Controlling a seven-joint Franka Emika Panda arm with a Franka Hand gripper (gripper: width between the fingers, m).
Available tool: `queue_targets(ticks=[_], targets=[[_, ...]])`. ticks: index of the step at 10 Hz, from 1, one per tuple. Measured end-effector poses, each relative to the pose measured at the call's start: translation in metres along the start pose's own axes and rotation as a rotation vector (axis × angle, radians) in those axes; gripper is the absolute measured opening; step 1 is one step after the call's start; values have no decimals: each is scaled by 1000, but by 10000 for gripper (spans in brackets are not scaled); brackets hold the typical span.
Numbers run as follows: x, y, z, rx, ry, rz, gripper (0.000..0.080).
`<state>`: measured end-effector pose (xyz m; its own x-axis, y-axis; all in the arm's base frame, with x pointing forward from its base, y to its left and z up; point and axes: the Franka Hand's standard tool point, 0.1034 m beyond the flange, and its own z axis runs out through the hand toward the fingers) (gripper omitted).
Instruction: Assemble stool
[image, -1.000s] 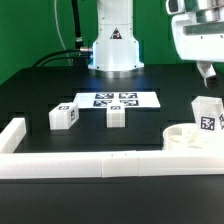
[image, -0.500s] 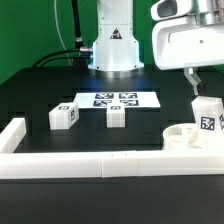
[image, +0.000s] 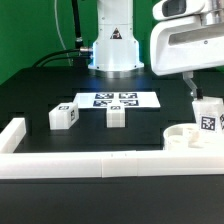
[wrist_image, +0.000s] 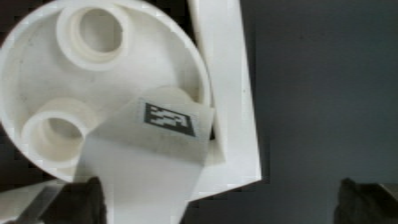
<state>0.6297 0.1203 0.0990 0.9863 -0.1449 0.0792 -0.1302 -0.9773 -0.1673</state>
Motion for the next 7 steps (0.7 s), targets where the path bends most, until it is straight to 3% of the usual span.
queue_targets(ticks=[1,4,7], targets=[[0,1,0,-13,0,-113,649],[4,4,2,-113,-21,-673,649],[1,23,19,-129,-68,-932,649]])
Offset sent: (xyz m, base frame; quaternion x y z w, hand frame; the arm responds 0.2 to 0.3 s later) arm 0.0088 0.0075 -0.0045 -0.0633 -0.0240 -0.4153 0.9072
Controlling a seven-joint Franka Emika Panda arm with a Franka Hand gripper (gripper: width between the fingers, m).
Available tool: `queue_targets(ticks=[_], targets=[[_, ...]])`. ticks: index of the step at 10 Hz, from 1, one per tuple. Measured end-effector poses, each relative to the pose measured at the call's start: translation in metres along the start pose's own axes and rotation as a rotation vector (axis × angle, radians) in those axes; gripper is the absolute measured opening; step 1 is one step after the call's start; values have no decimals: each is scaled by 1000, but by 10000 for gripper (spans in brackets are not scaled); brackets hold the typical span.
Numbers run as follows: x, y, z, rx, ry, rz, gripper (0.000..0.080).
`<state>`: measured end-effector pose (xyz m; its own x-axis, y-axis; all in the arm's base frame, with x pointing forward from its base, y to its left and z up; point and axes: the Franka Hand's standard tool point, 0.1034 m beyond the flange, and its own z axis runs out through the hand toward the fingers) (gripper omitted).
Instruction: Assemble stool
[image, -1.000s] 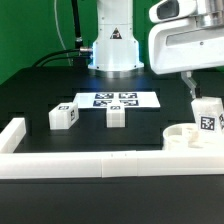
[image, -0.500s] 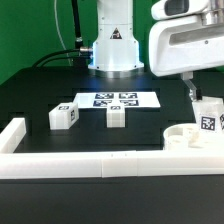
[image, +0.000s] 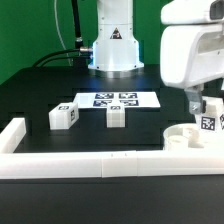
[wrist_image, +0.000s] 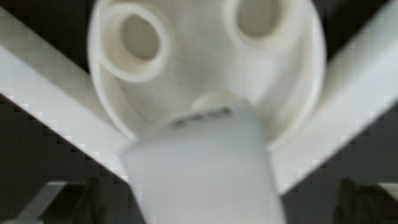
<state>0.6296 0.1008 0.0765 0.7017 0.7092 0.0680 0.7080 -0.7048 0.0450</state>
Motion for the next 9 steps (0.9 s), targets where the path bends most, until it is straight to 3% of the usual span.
queue_targets(ticks=[2,4,6,9], targets=[[-2,0,4,3,-5,-21,649],[-3,0,4,4,-6,-19,378],[-2,-1,5,5,-6,152,334],[-2,4,6,15,3,438,334]])
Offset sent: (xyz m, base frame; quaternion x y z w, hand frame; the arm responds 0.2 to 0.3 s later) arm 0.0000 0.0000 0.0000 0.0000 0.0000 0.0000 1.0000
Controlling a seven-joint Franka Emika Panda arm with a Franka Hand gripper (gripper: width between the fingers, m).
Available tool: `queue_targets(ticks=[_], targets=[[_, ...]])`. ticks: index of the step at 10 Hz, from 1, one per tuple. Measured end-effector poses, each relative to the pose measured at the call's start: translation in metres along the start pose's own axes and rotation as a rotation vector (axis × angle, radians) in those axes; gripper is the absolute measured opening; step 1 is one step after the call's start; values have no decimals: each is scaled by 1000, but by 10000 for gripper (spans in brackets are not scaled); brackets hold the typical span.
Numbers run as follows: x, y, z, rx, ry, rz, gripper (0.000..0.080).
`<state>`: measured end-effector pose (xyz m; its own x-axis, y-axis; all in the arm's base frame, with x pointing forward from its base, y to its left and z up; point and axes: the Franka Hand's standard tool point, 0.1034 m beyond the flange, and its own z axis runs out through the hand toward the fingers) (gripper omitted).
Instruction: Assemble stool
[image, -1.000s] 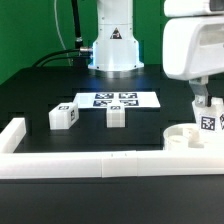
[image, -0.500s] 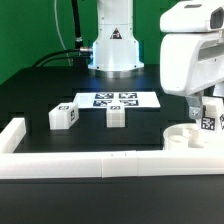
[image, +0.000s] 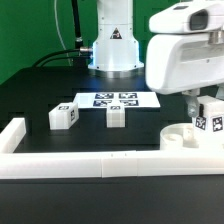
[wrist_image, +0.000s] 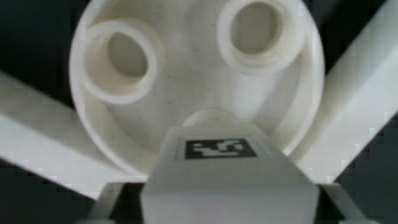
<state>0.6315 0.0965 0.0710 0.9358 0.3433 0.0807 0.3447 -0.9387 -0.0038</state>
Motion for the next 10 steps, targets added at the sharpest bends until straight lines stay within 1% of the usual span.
queue_targets(ticks=[2,4,5,10], targets=[[2,-3,0,10,6,295,334],[3,-4,0,50,6,627,335],[3,-6,0,52,1,755,335],[5,-9,0,63,-5,1017,337]])
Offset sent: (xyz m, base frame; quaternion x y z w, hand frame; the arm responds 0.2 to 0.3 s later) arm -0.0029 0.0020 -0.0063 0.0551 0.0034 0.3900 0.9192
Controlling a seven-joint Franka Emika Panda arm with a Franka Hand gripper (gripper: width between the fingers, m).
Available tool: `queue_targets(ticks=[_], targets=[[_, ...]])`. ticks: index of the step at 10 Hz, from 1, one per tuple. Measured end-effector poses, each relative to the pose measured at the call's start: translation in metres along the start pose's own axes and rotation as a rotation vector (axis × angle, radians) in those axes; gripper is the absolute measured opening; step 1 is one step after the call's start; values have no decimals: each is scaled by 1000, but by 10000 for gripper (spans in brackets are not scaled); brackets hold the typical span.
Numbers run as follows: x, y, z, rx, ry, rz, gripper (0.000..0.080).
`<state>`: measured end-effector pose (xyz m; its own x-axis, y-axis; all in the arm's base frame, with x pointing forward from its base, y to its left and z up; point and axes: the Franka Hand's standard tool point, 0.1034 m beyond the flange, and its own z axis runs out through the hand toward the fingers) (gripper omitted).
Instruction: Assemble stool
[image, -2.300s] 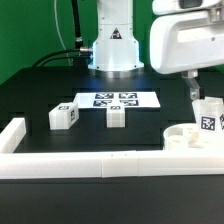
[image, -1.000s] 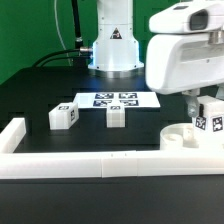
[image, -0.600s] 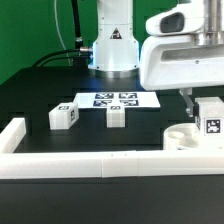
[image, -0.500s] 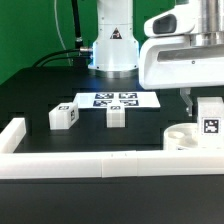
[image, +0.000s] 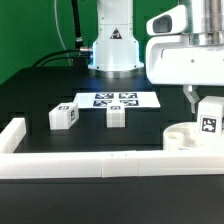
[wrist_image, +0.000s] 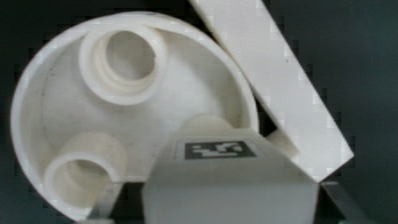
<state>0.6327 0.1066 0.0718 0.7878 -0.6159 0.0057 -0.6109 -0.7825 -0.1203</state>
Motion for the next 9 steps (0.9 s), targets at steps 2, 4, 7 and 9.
queue_targets(ticks=[2,4,7,9], targets=[[-3,-4,-1,15,-11,314,337],[-5,-9,1,74,-30,711,337],[-7,-14,2,119,-53,980,337],[-8,-15,2,122,-69,1090,337]])
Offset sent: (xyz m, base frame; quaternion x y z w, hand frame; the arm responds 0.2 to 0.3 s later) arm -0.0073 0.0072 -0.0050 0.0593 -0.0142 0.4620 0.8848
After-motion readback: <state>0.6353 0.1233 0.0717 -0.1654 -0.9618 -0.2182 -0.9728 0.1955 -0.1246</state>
